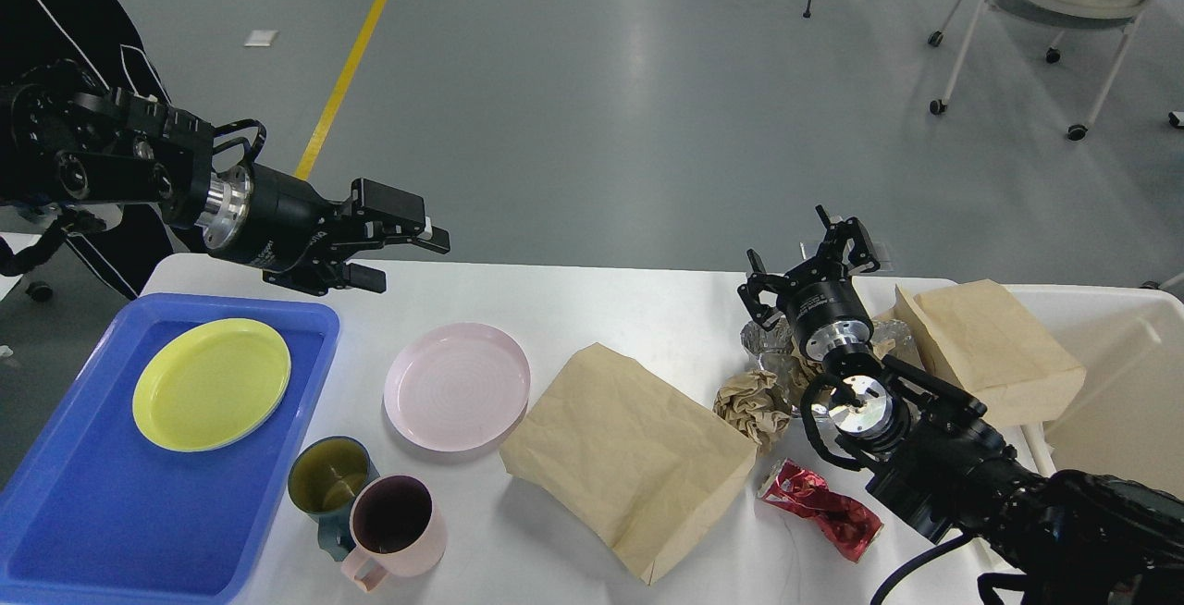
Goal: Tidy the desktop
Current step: 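Swing the left gripper over the table toward the dark green cup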
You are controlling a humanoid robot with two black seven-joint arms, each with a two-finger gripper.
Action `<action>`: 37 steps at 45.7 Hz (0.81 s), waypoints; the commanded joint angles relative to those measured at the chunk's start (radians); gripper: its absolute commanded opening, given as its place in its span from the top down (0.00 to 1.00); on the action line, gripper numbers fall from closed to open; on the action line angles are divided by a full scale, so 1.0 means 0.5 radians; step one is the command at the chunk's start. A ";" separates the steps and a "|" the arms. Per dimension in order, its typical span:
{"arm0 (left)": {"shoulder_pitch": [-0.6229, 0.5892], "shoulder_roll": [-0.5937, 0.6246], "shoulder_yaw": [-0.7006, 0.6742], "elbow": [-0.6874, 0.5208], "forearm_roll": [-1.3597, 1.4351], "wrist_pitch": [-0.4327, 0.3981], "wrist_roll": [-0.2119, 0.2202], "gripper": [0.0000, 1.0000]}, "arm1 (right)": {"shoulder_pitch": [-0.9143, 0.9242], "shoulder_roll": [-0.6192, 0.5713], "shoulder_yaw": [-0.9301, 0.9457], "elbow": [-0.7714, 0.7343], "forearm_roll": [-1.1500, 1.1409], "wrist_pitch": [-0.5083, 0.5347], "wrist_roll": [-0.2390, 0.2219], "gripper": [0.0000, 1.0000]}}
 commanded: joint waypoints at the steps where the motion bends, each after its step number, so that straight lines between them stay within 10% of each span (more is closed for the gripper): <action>1: -0.034 -0.001 0.023 -0.001 0.000 0.002 0.000 0.03 | 0.000 -0.001 -0.001 0.000 0.000 0.000 0.000 0.00; 37: 0.018 -0.016 0.014 -0.001 0.000 0.002 0.000 0.03 | 0.000 0.002 -0.001 0.000 0.000 0.000 0.000 0.00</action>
